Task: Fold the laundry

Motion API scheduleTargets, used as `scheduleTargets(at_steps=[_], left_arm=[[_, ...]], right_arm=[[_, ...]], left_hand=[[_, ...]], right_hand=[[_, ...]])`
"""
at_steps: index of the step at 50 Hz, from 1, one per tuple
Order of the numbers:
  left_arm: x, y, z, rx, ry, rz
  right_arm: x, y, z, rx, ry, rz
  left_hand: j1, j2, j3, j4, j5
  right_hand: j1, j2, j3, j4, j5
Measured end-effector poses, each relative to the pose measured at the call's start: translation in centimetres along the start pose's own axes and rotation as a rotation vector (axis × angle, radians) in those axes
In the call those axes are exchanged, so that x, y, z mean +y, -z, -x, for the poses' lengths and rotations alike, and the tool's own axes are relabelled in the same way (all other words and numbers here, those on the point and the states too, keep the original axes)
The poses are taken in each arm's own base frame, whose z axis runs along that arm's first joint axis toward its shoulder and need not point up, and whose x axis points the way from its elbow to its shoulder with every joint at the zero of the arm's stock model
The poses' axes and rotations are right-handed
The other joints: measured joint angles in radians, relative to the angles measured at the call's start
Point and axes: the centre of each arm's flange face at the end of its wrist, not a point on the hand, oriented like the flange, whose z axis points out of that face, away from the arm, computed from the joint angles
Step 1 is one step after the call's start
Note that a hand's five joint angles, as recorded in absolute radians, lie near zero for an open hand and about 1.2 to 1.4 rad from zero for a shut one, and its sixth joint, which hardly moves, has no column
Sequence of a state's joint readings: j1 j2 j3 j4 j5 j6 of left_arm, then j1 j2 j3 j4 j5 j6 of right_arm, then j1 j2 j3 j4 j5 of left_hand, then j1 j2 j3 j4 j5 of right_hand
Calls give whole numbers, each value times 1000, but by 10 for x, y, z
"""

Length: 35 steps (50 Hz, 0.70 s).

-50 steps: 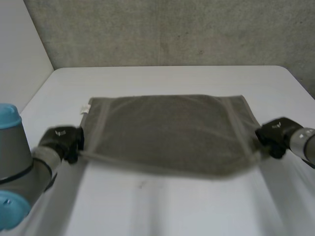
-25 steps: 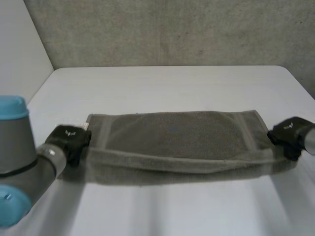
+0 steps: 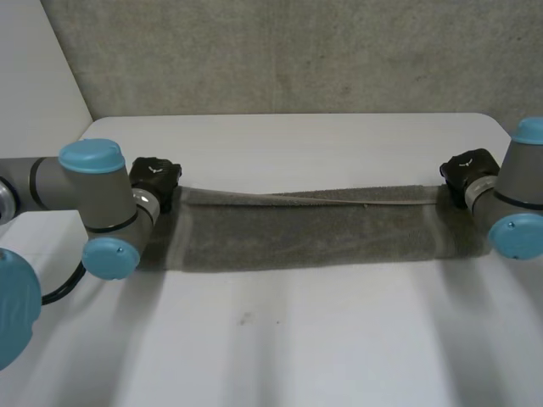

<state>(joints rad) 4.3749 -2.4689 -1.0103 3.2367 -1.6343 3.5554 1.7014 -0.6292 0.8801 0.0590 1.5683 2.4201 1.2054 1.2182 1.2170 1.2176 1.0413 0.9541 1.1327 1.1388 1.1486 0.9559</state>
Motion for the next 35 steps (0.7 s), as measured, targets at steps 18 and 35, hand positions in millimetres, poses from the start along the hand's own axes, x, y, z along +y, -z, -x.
scheduleTargets(at_steps=[18, 35], left_arm=[[-23, 0, 9, -30, 14, -61], [-76, 72, 37, -47, 119, -132]], right_arm=[[-32, 3, -11, 99, -33, -86], [-80, 86, -50, 74, -151, -229]], left_hand=[[-1001, -1021, -1018, -1019, -1000], [-1028, -1051, -1049, -1048, -1016]], right_hand=[[-742, -903, -924, -913, -879], [-742, -903, -924, -913, -880]])
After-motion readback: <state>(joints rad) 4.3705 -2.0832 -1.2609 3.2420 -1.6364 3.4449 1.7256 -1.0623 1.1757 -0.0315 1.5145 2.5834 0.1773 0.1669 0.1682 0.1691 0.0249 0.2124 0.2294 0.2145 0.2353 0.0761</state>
